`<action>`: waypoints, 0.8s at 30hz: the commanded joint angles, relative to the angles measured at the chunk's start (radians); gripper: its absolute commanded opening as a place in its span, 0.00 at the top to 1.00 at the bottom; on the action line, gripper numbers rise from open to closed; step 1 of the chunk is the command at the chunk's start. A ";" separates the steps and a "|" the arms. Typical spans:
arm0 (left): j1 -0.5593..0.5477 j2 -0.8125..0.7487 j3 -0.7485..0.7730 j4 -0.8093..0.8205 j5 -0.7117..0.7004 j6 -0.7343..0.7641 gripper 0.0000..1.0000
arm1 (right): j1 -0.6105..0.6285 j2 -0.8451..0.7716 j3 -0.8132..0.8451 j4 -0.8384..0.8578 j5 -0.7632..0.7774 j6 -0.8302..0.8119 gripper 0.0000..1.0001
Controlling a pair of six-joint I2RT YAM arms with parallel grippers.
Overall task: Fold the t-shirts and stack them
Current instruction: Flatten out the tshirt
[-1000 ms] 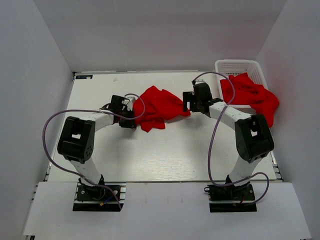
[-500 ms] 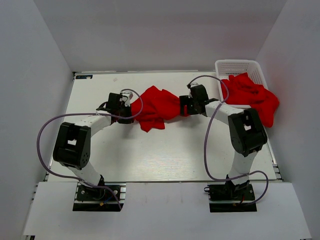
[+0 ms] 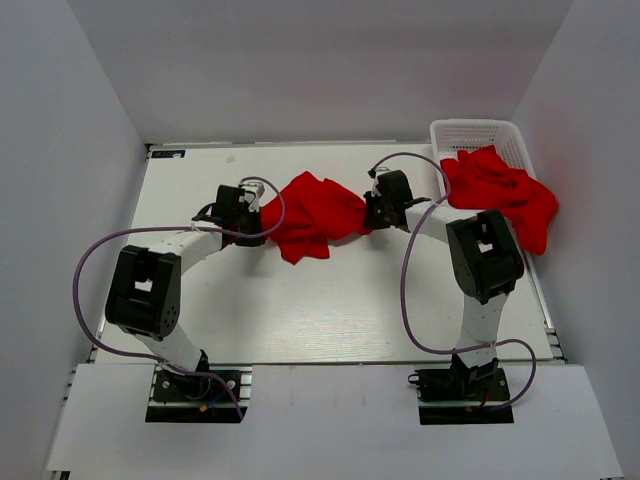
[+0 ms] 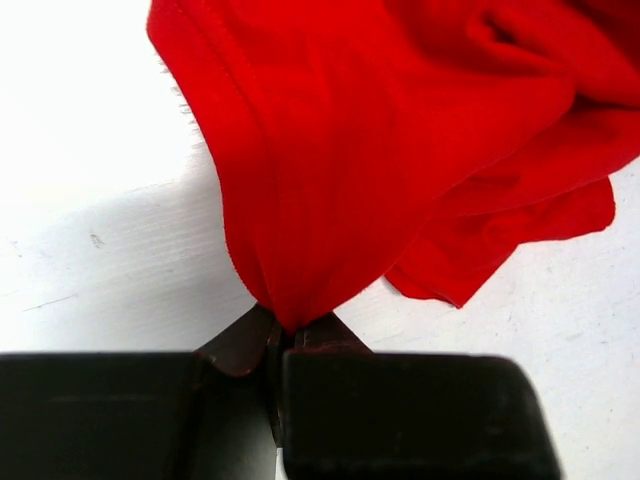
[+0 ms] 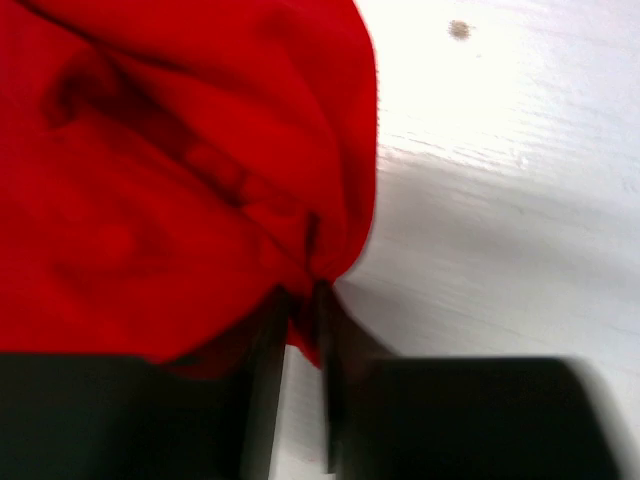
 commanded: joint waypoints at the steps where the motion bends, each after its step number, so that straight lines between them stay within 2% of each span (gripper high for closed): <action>1: -0.004 -0.073 0.048 0.001 -0.040 -0.007 1.00 | 0.000 0.006 0.003 0.077 -0.070 -0.009 0.89; 2: -0.004 -0.085 0.068 0.001 -0.058 -0.007 1.00 | -0.001 0.000 0.003 0.082 -0.073 -0.013 1.00; 5: -0.004 -0.108 0.117 -0.019 -0.107 -0.016 1.00 | 0.000 -0.054 -0.002 0.110 -0.027 -0.015 1.00; 7: -0.004 -0.142 0.144 -0.040 -0.144 -0.016 1.00 | -0.001 -0.124 -0.005 0.122 0.071 -0.009 1.00; 10: -0.004 -0.209 0.198 -0.051 -0.271 -0.038 1.00 | -0.003 -0.233 0.000 0.140 0.206 -0.012 1.00; 14: 0.007 -0.294 0.239 -0.051 -0.342 -0.047 1.00 | -0.002 -0.368 0.017 0.145 0.368 -0.024 1.00; 21: 0.007 -0.499 0.295 0.009 -0.376 0.030 1.00 | -0.001 -0.610 0.061 0.173 0.448 -0.099 1.00; 24: 0.007 -0.581 0.319 0.009 -0.435 0.056 1.00 | 0.000 -0.716 0.078 0.176 0.514 -0.124 1.00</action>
